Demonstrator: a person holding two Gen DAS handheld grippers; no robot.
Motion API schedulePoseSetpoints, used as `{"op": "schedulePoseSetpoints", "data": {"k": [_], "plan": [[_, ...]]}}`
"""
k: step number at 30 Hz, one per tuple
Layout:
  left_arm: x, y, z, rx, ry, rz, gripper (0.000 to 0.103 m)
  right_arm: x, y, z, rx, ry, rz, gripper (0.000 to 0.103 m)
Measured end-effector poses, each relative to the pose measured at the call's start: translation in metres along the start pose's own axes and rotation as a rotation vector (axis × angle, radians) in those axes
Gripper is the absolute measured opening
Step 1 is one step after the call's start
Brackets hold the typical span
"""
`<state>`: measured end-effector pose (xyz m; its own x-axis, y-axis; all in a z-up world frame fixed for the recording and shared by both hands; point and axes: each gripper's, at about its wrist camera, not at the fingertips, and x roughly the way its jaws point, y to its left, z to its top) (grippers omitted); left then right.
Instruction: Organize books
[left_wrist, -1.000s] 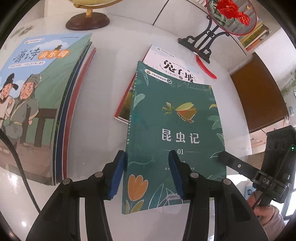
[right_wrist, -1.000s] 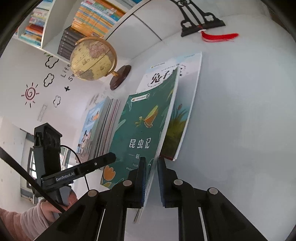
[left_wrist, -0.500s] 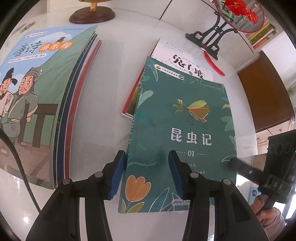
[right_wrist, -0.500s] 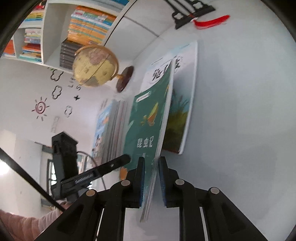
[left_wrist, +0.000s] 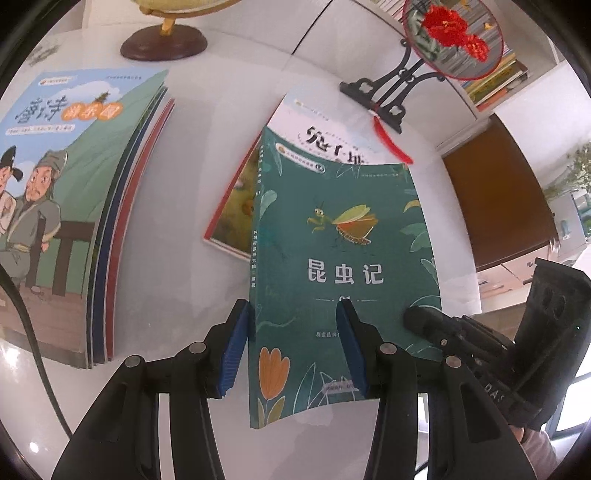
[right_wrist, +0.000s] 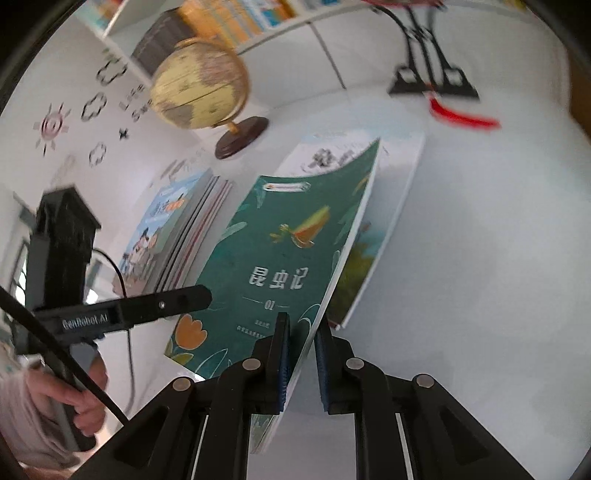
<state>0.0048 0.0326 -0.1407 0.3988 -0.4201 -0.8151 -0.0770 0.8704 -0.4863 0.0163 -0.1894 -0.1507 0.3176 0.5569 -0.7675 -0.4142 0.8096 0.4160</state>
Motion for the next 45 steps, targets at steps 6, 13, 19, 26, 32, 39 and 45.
{"op": "schedulePoseSetpoints", "data": {"k": [6, 13, 19, 26, 32, 39, 45], "plan": [[-0.011, -0.003, 0.006, 0.004, -0.022, -0.031, 0.044, -0.009, 0.005, 0.002, -0.021, -0.024, -0.012, 0.013], [-0.019, -0.013, 0.009, 0.044, -0.038, -0.036, 0.044, -0.021, 0.008, -0.001, 0.012, -0.053, -0.004, 0.013], [-0.033, -0.017, 0.015, 0.072, -0.06, -0.046, 0.044, -0.033, 0.018, 0.003, 0.002, -0.088, -0.013, 0.013], [-0.058, -0.013, 0.023, 0.084, -0.112, -0.052, 0.044, -0.044, 0.038, 0.014, -0.026, -0.128, -0.016, 0.013], [-0.087, 0.006, 0.032, 0.077, -0.171, -0.038, 0.044, -0.042, 0.062, 0.029, -0.055, -0.149, 0.001, 0.013], [-0.124, 0.042, 0.041, 0.037, -0.234, -0.012, 0.044, -0.028, 0.105, 0.051, -0.122, -0.15, 0.034, 0.013], [-0.146, 0.074, 0.046, 0.026, -0.247, 0.06, 0.044, -0.006, 0.145, 0.069, -0.177, -0.132, 0.07, 0.013]]}}
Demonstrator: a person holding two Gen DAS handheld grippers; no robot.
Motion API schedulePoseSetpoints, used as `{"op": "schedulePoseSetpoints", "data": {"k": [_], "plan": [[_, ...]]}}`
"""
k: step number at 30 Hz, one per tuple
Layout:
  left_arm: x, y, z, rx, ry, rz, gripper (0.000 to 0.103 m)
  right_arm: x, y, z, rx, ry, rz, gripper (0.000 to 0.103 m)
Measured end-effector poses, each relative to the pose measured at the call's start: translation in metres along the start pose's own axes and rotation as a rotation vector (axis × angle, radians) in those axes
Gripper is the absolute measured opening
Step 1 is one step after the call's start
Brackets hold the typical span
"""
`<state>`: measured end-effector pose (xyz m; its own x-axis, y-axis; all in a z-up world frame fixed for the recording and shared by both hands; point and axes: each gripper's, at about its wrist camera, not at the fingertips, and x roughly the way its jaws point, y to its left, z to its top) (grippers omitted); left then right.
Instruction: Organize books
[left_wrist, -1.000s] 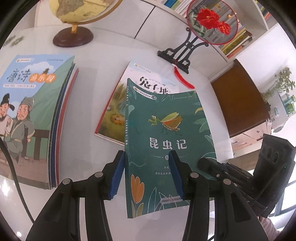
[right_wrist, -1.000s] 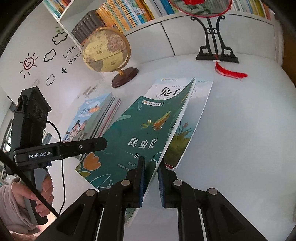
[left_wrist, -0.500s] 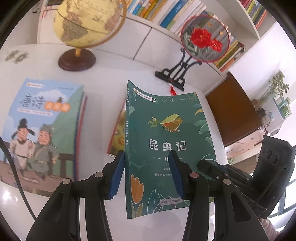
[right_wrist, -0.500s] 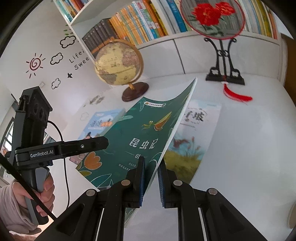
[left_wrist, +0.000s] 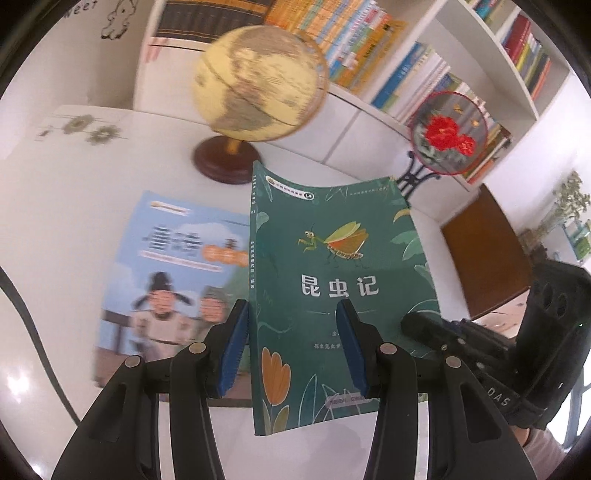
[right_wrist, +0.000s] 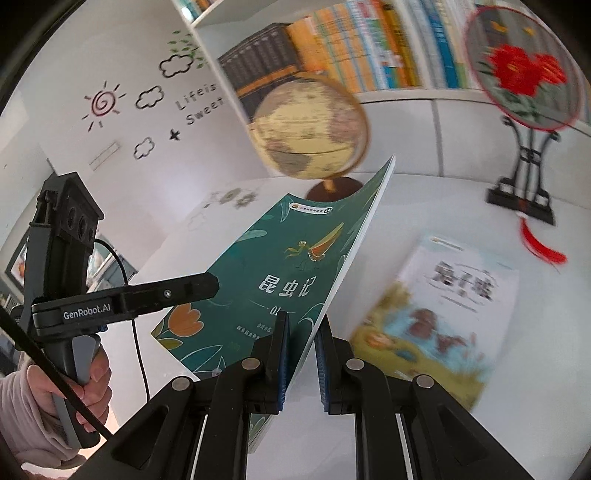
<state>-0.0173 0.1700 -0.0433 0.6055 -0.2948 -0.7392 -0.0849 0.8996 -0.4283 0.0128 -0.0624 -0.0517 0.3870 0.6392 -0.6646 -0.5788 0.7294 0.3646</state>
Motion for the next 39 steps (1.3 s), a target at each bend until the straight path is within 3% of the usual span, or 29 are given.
{"op": "schedulePoseSetpoints", "data": {"k": [16, 39], "plan": [[-0.01, 0.077, 0.008, -0.065, 0.009, 0.022, 0.044, 0.072, 0.06, 0.016, -0.037, 0.085, 0.039, 0.013], [0.022, 0.119, 0.001, -0.097, 0.107, 0.021, 0.044, 0.12, 0.054, 0.011, 0.055, 0.177, 0.002, 0.014]]}}
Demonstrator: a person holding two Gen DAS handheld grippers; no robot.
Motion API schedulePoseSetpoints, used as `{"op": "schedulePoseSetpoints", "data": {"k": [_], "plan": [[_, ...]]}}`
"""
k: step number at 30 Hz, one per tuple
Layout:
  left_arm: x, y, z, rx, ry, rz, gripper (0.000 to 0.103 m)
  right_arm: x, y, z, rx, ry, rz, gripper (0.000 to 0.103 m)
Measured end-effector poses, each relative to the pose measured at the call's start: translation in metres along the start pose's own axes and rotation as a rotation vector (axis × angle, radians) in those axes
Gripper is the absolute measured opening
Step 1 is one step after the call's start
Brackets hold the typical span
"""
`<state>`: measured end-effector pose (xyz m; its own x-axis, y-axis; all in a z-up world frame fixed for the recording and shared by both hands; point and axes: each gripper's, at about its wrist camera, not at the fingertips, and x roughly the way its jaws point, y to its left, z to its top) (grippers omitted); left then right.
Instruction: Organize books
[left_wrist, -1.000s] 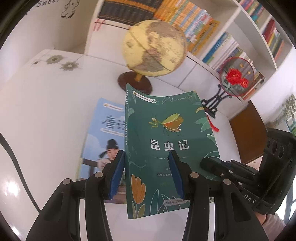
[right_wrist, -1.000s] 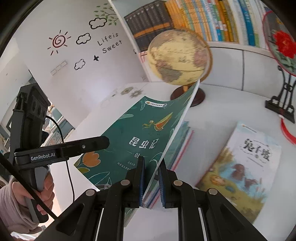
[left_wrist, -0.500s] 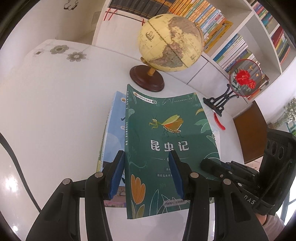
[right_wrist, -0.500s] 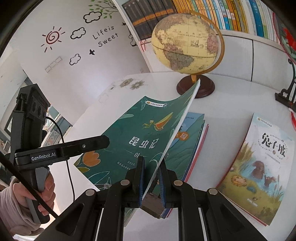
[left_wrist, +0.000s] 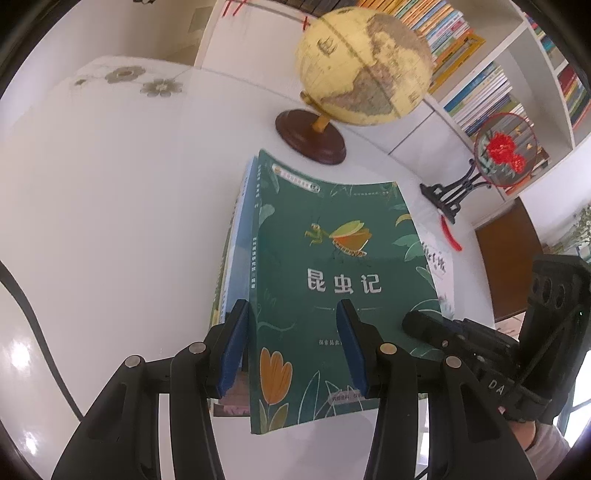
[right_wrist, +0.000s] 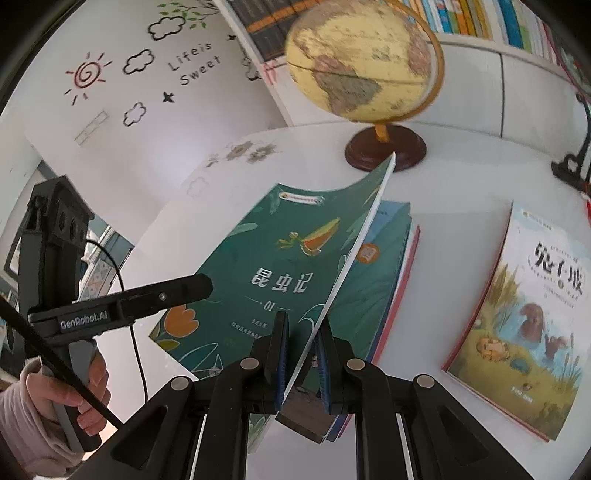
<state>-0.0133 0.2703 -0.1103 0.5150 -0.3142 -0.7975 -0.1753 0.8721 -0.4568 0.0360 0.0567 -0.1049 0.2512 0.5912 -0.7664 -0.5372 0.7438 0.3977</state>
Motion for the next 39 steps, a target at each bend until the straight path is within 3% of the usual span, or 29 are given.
{"op": "schedulePoseSetpoints", "data": {"k": [6, 9, 11, 13, 19, 25, 29, 35, 39], "plan": [[0.009, 0.009, -0.005, -0.043, 0.016, 0.02, 0.053, 0.02, -0.018, -0.002, 0.128, 0.08, -0.013, 0.022], [0.013, 0.008, -0.002, -0.04, 0.025, 0.046, 0.063, 0.028, -0.021, -0.002, 0.169, 0.115, -0.004, 0.025], [0.017, 0.008, -0.002, -0.039, 0.04, 0.075, 0.063, 0.029, -0.021, -0.001, 0.168, 0.12, 0.0, 0.031], [0.018, 0.01, -0.001, -0.056, 0.05, 0.088, 0.063, 0.029, -0.02, 0.001, 0.174, 0.137, 0.046, 0.049], [0.005, 0.005, 0.011, -0.1, -0.005, 0.095, 0.062, 0.023, -0.026, -0.008, 0.178, 0.165, 0.028, 0.05], [0.01, -0.039, 0.029, -0.05, -0.032, 0.037, 0.065, -0.015, -0.076, -0.031, 0.268, 0.077, -0.057, 0.05], [0.029, -0.092, 0.025, 0.063, -0.01, 0.013, 0.068, -0.049, -0.117, -0.045, 0.341, -0.015, -0.141, 0.05], [0.077, -0.169, 0.007, 0.165, 0.116, -0.128, 0.069, -0.088, -0.171, -0.061, 0.44, -0.106, -0.196, 0.05], [0.115, -0.192, -0.001, 0.142, 0.184, -0.143, 0.069, -0.103, -0.193, -0.07, 0.453, -0.145, -0.185, 0.05]]}}
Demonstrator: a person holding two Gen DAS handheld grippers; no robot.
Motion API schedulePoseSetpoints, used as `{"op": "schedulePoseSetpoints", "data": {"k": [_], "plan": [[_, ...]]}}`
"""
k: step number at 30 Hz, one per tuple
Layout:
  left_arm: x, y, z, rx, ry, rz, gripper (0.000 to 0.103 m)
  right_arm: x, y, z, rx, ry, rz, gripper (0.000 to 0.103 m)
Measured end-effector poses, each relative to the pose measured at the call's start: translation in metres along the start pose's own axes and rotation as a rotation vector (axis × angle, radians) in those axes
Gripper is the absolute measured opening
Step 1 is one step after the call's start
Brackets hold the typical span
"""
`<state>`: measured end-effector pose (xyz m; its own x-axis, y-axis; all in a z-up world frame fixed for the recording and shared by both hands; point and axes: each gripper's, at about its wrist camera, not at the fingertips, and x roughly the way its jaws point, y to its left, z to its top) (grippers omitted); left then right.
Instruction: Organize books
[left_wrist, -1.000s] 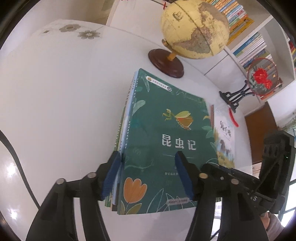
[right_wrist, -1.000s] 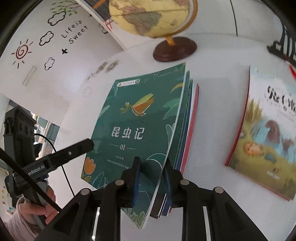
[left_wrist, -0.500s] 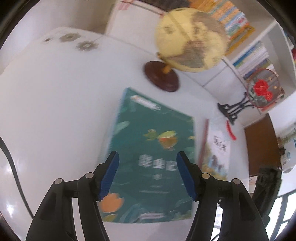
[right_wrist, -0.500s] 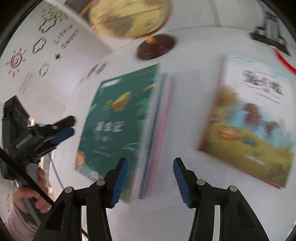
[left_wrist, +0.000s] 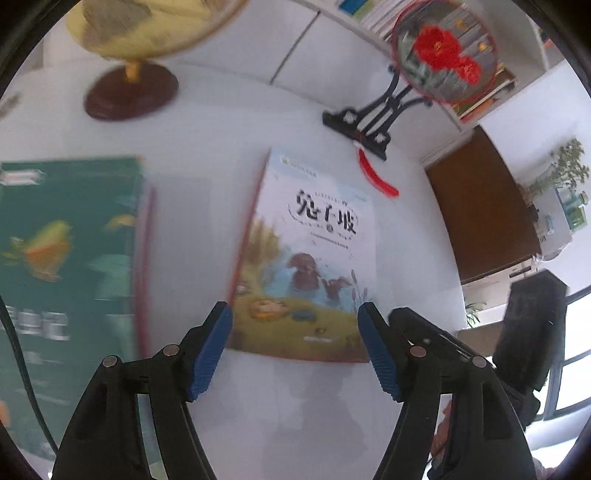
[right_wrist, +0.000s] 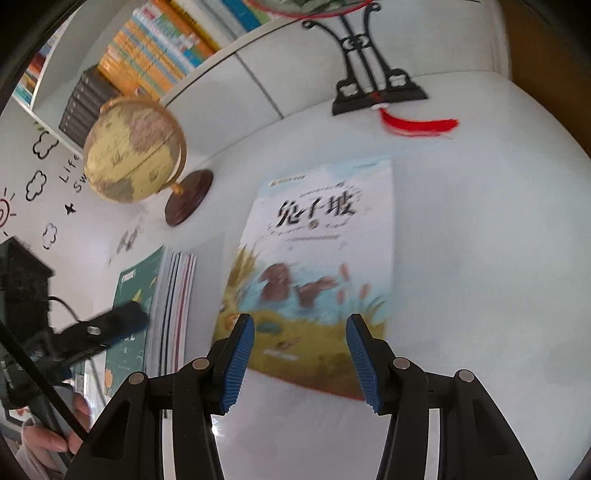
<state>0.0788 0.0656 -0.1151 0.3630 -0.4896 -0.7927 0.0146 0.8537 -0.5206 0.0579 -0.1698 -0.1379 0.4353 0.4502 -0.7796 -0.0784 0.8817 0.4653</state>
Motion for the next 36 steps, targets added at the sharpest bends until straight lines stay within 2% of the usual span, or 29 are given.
{"op": "schedulePoseSetpoints", "data": {"k": [5, 9, 12, 18, 21, 23, 30, 36], "plan": [[0.025, -0.003, 0.0, -0.054, 0.005, -0.039, 0.069, 0.0, -0.023, 0.005, 0.024, -0.005, 0.061, 0.05], [0.036, 0.001, 0.006, -0.061, -0.004, 0.006, 0.069, 0.012, -0.029, 0.013, 0.01, 0.014, 0.084, 0.05], [0.042, 0.007, 0.009, -0.08, 0.005, 0.006, 0.069, 0.02, -0.034, 0.017, 0.009, 0.024, 0.099, 0.05], [0.049, 0.012, 0.013, -0.072, 0.009, 0.056, 0.069, 0.036, -0.039, 0.022, 0.011, 0.059, 0.117, 0.05], [0.051, 0.014, 0.014, -0.074, 0.016, 0.056, 0.069, 0.038, -0.041, 0.023, 0.012, 0.055, 0.13, 0.05], [0.052, 0.016, 0.015, -0.085, 0.021, 0.04, 0.075, 0.04, -0.041, 0.024, 0.01, 0.056, 0.136, 0.05], [0.049, 0.004, 0.013, -0.038, 0.017, 0.073, 0.075, 0.042, -0.039, 0.023, 0.021, 0.073, 0.159, 0.051], [0.05, -0.001, 0.01, -0.008, 0.022, 0.063, 0.079, 0.036, -0.04, 0.021, 0.035, 0.052, 0.116, 0.051]]}}
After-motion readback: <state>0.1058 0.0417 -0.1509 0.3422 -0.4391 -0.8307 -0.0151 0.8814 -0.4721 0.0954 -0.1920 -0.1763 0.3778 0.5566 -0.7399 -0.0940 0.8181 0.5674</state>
